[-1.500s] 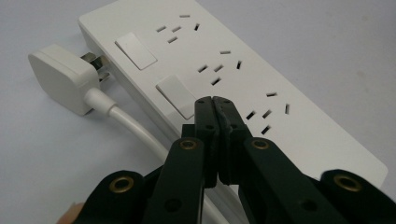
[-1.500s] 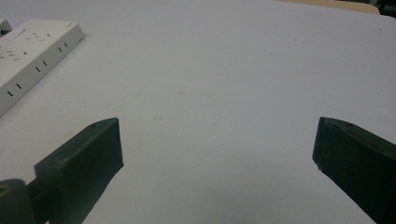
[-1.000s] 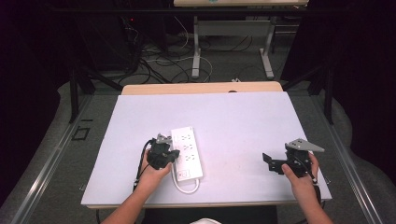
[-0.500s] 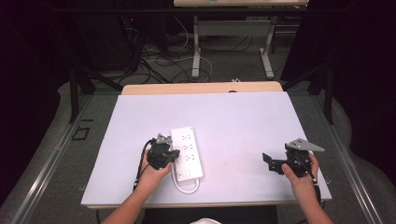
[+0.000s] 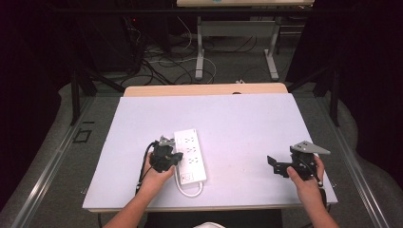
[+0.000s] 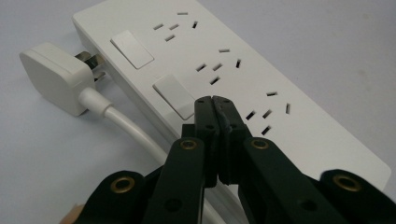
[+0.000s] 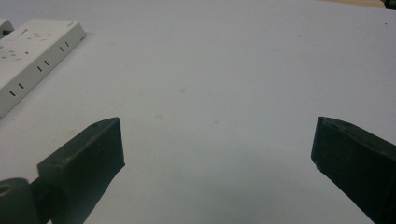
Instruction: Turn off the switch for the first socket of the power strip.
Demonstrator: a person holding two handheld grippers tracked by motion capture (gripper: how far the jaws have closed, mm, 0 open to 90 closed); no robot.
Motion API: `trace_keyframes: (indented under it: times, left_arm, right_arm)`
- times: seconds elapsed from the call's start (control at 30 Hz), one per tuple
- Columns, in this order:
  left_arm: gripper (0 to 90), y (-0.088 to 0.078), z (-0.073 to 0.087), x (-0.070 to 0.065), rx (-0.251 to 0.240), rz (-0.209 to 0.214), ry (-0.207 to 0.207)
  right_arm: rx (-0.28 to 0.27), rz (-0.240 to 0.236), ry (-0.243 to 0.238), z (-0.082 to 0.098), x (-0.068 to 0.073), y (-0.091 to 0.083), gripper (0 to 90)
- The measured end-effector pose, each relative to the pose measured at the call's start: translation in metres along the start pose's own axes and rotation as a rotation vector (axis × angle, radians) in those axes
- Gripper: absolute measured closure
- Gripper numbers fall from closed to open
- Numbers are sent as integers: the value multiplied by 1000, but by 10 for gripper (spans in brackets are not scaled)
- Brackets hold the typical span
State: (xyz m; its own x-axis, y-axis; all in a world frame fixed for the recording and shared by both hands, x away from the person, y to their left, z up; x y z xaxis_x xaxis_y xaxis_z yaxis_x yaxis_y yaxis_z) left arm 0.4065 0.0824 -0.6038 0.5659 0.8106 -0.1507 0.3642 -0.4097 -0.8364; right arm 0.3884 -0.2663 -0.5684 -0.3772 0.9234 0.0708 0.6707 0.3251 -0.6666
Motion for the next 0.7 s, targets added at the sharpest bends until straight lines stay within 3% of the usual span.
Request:
trace_keyframes:
  times: [0.7]
  left_arm:
    - [900, 3, 1, 1, -2, -10, -2]
  right_arm:
    - [5, 3, 0, 1, -1, 0, 23]
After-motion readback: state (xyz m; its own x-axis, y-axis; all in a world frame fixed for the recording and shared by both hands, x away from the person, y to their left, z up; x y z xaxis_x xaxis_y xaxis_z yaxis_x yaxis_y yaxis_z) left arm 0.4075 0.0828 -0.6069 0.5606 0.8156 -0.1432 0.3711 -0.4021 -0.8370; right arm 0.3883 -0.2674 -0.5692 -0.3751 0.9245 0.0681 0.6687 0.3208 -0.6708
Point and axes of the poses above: each handheld gripper's, and its own axes: y roughly forward along the jaws, z roughly out of its underside, x roughly to its left, the point moved 10 cm from there along y, roughly forward along the jaws, and after that the axes turned 11 degrees about x, right-handed, at the moved point
